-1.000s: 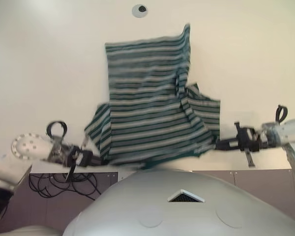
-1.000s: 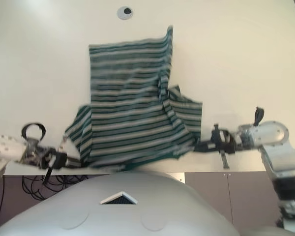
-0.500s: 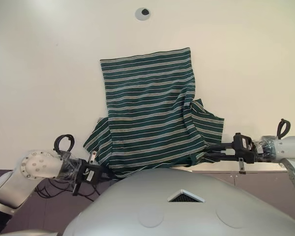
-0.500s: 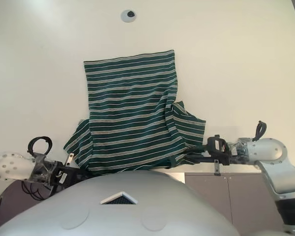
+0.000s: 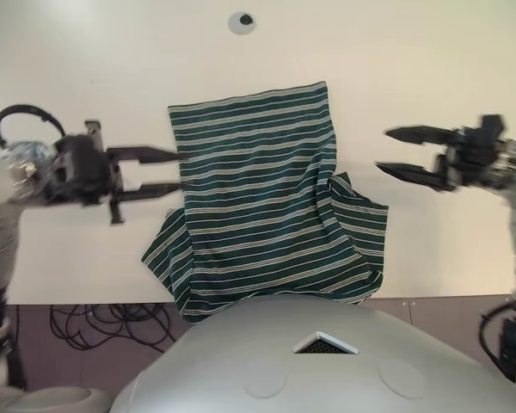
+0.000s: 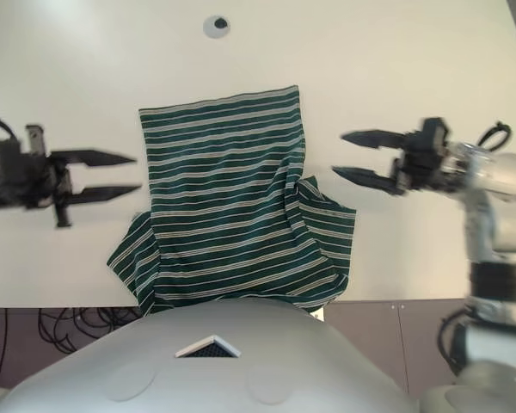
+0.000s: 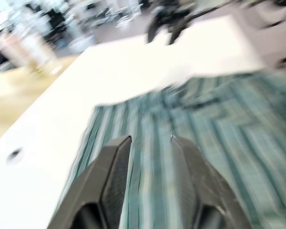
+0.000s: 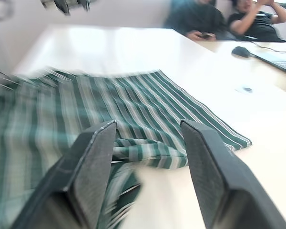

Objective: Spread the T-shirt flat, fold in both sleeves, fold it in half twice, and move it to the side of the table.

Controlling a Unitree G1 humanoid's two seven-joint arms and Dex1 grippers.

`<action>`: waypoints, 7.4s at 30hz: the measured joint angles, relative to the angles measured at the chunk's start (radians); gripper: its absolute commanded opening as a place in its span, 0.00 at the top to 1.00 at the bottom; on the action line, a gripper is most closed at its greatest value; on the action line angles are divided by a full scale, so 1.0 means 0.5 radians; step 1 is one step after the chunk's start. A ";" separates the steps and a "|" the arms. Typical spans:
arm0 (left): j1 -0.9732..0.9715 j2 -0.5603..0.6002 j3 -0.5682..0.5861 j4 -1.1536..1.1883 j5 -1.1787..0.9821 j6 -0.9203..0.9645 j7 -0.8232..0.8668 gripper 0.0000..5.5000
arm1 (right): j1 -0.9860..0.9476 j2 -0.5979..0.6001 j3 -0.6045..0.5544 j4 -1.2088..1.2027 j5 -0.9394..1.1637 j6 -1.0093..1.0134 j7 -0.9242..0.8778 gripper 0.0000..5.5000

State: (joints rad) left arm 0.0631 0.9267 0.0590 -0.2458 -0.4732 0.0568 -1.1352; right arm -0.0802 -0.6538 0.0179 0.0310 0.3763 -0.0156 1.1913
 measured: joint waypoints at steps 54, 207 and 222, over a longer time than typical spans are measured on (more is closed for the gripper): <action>0.539 -0.466 0.380 0.914 -0.615 0.403 0.596 0.57 | -0.773 0.094 0.433 1.566 -1.781 -1.779 -2.909 0.55; 0.755 -0.501 0.275 0.678 0.989 -1.525 0.405 0.49 | 0.499 0.009 -0.171 -0.282 0.128 0.214 -0.115 0.64; 0.559 -0.192 -0.098 1.009 1.460 -2.293 0.881 0.30 | 0.398 -0.199 0.307 0.590 -0.742 -1.989 -0.183 0.41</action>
State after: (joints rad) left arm 0.3425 0.8308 0.0102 0.2588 0.2570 -1.0896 -0.6947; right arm 0.1190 -0.7532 0.1715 0.3260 0.0052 -1.0101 1.0999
